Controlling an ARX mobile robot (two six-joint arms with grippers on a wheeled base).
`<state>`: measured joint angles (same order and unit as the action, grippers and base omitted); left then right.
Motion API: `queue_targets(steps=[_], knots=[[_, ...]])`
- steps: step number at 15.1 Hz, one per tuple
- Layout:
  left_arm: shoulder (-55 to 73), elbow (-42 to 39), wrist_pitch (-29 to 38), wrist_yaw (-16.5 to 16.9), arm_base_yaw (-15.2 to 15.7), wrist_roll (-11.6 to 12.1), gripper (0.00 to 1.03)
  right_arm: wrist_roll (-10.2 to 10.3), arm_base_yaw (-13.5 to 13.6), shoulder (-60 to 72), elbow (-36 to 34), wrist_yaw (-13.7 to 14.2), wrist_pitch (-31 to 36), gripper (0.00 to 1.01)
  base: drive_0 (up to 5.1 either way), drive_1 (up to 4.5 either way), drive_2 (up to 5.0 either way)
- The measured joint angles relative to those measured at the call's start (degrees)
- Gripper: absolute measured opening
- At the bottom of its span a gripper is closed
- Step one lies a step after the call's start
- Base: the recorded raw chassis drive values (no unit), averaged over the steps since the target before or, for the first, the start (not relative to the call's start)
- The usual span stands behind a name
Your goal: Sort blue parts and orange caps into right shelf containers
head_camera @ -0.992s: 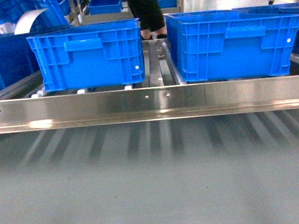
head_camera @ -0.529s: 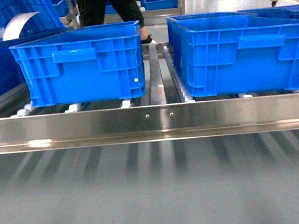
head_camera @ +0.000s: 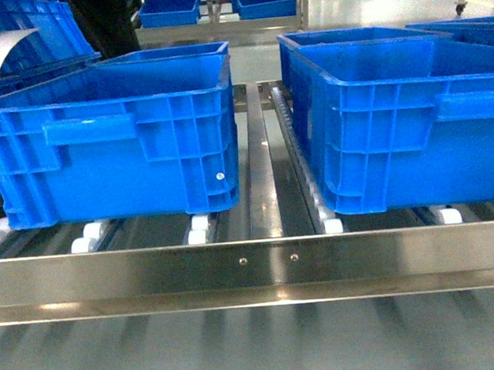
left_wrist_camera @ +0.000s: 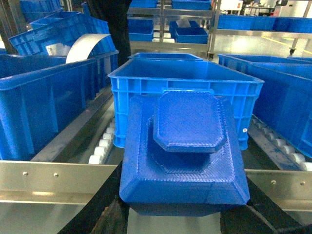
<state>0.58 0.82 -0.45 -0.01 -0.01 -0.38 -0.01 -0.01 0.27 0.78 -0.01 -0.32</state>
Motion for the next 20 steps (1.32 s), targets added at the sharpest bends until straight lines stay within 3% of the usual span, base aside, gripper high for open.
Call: queue_targets(steps=[11,20], knots=[[0.00,0.00,0.11,-0.02,0.00,0.00,0.43,0.00,0.00,0.00,0.00,-0.02,0.02,0.41,0.0,4.23,-4.3],[0.00,0.00,0.04,0.00,0.00,0.00,0.43,0.00,0.00,0.00,0.00,-0.02,0.13,0.41,0.0,0.00,0.0]])
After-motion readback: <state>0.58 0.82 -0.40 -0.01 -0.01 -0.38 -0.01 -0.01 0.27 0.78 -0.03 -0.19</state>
